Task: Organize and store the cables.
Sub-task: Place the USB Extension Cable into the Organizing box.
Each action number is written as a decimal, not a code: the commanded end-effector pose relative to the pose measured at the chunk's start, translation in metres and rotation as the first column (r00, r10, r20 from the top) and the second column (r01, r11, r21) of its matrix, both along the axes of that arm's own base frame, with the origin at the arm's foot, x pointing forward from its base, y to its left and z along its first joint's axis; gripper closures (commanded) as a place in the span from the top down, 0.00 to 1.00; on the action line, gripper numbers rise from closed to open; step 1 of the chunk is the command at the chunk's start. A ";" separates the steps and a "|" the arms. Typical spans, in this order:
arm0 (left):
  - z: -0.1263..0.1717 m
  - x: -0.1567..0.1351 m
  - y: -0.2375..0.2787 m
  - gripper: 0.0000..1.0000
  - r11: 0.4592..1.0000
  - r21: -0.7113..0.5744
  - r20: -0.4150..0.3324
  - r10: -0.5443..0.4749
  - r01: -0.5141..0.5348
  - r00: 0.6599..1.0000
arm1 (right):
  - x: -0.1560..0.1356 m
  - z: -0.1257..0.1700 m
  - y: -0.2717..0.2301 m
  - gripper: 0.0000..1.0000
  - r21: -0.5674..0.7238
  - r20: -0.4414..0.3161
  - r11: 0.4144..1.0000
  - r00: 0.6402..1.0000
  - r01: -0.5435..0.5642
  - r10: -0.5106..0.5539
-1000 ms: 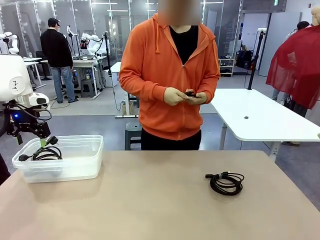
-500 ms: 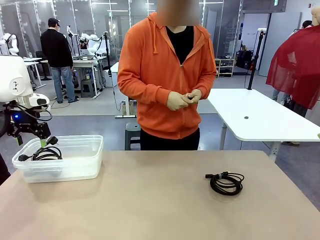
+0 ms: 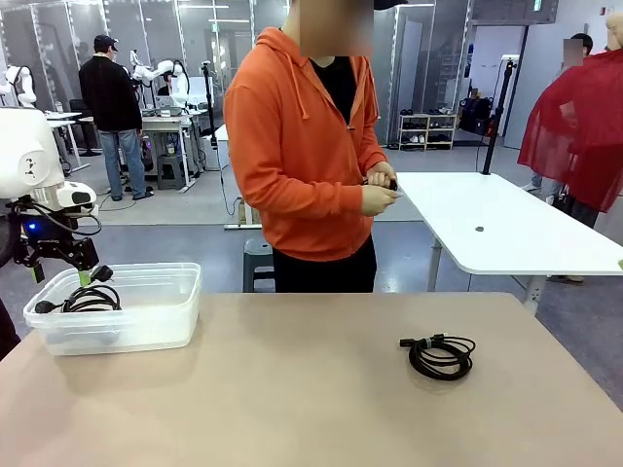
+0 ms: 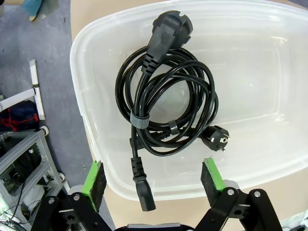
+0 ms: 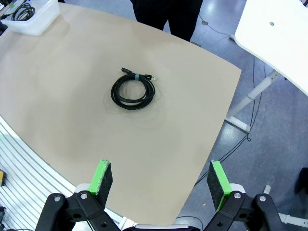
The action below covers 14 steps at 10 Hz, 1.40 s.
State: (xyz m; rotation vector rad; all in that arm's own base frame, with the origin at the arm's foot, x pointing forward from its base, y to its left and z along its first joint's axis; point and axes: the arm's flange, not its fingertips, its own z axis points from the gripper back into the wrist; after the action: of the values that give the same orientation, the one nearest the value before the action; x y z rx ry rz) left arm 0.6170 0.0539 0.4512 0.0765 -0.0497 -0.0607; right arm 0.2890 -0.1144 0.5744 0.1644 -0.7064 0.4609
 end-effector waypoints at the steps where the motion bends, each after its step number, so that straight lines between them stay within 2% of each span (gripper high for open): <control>1: 0.001 0.003 0.000 1.00 1.000 0.004 0.003 -0.003 0.003 1.000 | 0.000 -0.001 -0.001 1.00 0.004 0.002 1.000 1.000 -0.006 0.006; 3: 0.000 0.000 0.000 1.00 1.000 0.000 0.000 0.000 0.000 1.000 | 0.000 -0.001 -0.001 1.00 0.004 0.002 1.000 1.000 -0.006 0.006; 4: 0.015 -0.001 -0.017 1.00 0.997 -0.021 0.027 -0.079 0.079 0.997 | 0.000 -0.001 -0.001 1.00 0.004 0.002 1.000 1.000 -0.006 0.006; 5: 0.030 -0.013 -0.028 1.00 0.994 -0.012 0.064 -0.109 0.110 0.992 | 0.000 -0.001 -0.001 1.00 0.004 0.002 1.000 1.000 -0.006 0.006; 6: 0.043 -0.035 -0.036 1.00 0.990 -0.046 0.112 -0.131 0.136 0.985 | 0.000 -0.001 -0.001 1.00 0.004 0.002 1.000 1.000 -0.006 0.006; 7: 0.052 -0.064 -0.047 1.00 0.988 -0.077 0.127 -0.126 0.136 0.984 | 0.000 -0.001 -0.001 1.00 0.004 0.002 1.000 1.000 -0.006 0.006; 8: 0.058 -0.104 -0.069 1.00 0.979 -0.005 0.158 -0.200 0.204 0.967 | 0.000 -0.001 -0.001 1.00 0.004 0.002 1.000 1.000 -0.006 0.006; 10: 0.065 -0.153 -0.099 1.00 0.951 0.025 0.192 -0.306 0.308 0.932 | 0.000 -0.001 -0.001 1.00 0.004 0.002 1.000 1.000 -0.006 0.006; 12: 0.070 -0.182 -0.125 1.00 0.915 0.082 0.234 -0.402 0.394 0.885 | 0.000 -0.001 -0.001 1.00 0.004 0.002 1.000 1.000 -0.006 0.006; 13: 0.073 -0.197 -0.137 1.00 0.891 0.109 0.232 -0.455 0.441 0.860 | 0.000 -0.001 -0.001 1.00 0.004 0.002 1.000 1.000 -0.006 0.006; 14: 0.074 -0.200 -0.148 1.00 0.851 0.126 0.247 -0.524 0.509 0.815 | 0.000 -0.001 -0.001 1.00 0.004 0.002 1.000 1.000 -0.006 0.006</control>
State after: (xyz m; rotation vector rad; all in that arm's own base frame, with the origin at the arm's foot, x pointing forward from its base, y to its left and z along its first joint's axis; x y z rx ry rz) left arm 0.4169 -0.0966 0.5285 0.1118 -0.3005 -0.5252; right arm 0.2891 -0.1143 0.5744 0.1643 -0.7064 0.4611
